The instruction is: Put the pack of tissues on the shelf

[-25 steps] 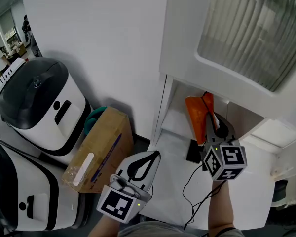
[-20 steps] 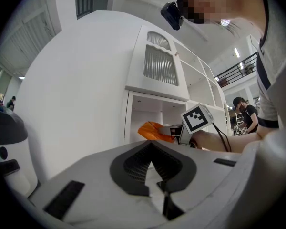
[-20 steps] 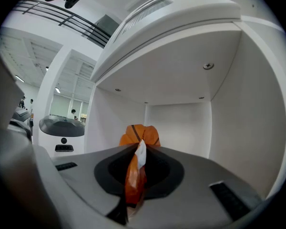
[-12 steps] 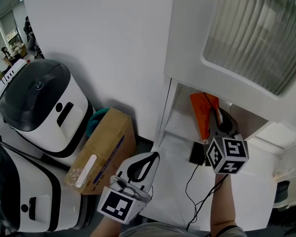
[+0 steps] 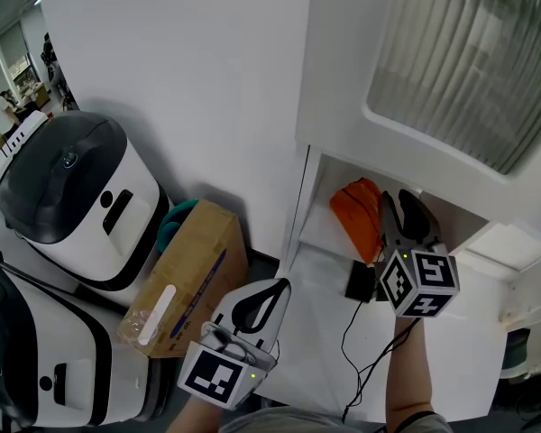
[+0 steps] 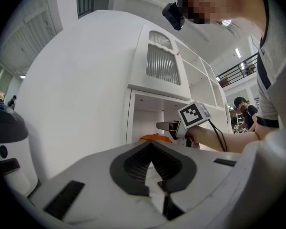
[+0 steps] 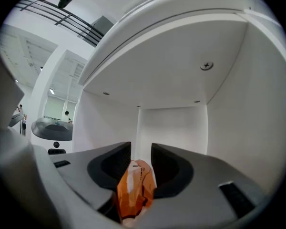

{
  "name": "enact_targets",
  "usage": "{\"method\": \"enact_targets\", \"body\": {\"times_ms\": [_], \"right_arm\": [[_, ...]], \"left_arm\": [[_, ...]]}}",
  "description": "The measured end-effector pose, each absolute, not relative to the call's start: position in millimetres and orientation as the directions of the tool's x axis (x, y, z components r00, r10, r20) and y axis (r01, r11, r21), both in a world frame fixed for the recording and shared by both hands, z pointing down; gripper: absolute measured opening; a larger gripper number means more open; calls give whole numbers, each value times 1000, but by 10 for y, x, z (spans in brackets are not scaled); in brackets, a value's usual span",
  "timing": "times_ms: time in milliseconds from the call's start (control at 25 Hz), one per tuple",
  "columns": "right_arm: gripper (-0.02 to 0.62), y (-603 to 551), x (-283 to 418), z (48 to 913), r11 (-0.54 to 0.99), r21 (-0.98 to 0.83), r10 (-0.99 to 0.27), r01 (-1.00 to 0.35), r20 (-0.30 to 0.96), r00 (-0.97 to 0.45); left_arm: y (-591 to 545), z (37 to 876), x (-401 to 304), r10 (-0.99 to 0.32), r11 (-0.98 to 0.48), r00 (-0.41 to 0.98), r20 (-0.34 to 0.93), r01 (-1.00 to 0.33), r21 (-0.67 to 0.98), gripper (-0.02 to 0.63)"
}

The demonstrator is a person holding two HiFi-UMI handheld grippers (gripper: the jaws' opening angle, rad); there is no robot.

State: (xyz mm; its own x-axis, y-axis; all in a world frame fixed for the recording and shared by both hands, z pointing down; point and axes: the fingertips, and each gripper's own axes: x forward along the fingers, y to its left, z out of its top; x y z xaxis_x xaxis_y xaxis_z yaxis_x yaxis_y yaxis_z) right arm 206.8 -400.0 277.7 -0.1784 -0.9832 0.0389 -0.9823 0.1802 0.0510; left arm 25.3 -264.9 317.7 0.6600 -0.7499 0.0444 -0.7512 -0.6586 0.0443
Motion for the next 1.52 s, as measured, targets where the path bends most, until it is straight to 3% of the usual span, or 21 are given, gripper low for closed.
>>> {"method": "enact_targets", "body": {"times_ms": [280,480,920,1520], "right_arm": [[118,-3870,2001,2789,230,30,-973,-973,39,-228],[2,-3680,1931,2774,252,29,-968,-967,27,-251],[2,-3285,1747,2776,265,29,-964,-964,14,-265],[2,-2605,1753,2721,175,8,-985,-985,0,-175]], "left_arm": [[-2627,3166,294,-742,-668,669,37,-743,45,40],[-2584,3160,345,-724,-688,689,28,-725,44,40],[-2539,3120,394,-663,-748,749,6,-662,43,40],[-2305,3072,639,-504,-863,863,-6,-504,35,40]]}}
